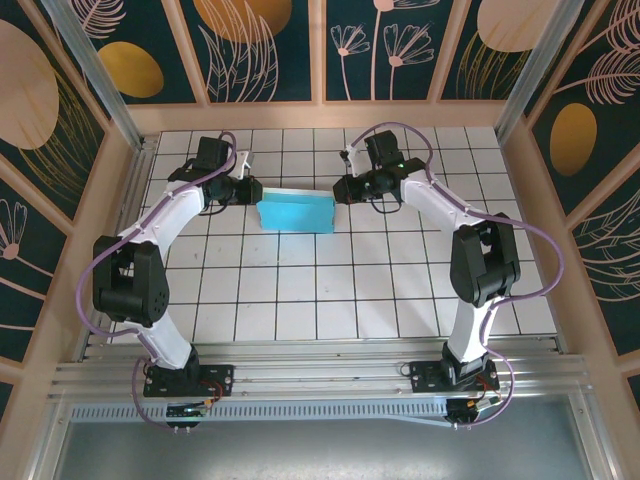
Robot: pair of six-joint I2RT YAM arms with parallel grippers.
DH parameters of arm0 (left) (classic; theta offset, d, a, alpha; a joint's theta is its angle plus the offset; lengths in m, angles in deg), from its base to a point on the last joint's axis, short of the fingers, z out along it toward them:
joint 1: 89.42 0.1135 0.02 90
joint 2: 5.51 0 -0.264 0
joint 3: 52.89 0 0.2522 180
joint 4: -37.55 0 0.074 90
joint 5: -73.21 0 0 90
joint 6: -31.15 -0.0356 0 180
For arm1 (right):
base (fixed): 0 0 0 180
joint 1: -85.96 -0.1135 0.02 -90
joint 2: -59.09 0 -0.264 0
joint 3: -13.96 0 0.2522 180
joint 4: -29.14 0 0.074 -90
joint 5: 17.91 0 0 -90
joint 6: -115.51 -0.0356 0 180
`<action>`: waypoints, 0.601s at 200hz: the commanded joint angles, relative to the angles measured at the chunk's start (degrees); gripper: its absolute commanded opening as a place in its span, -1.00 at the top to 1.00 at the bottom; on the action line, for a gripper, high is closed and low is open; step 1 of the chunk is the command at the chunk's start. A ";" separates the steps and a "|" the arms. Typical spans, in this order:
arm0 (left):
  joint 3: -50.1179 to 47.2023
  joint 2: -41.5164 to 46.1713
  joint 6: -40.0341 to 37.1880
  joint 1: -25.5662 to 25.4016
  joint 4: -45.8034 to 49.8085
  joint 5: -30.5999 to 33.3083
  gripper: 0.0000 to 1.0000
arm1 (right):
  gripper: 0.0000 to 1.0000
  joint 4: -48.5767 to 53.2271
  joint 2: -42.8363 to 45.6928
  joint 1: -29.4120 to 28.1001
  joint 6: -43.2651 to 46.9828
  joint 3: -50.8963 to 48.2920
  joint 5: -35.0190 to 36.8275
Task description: Fold the paper box
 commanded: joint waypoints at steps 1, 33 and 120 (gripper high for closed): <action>0.22 -0.48 0.86 0.11 2.39 0.01 0.62 | 0.82 0.09 -1.08 -0.91 -2.14 1.20 0.05; -0.50 -0.12 1.01 0.04 1.82 -0.12 0.68 | 0.88 -1.17 -0.67 -1.06 -6.56 -0.08 0.79; -1.41 0.19 1.41 0.05 0.87 -1.70 0.73 | 0.80 -5.83 -0.47 -2.54 -15.39 -2.96 4.91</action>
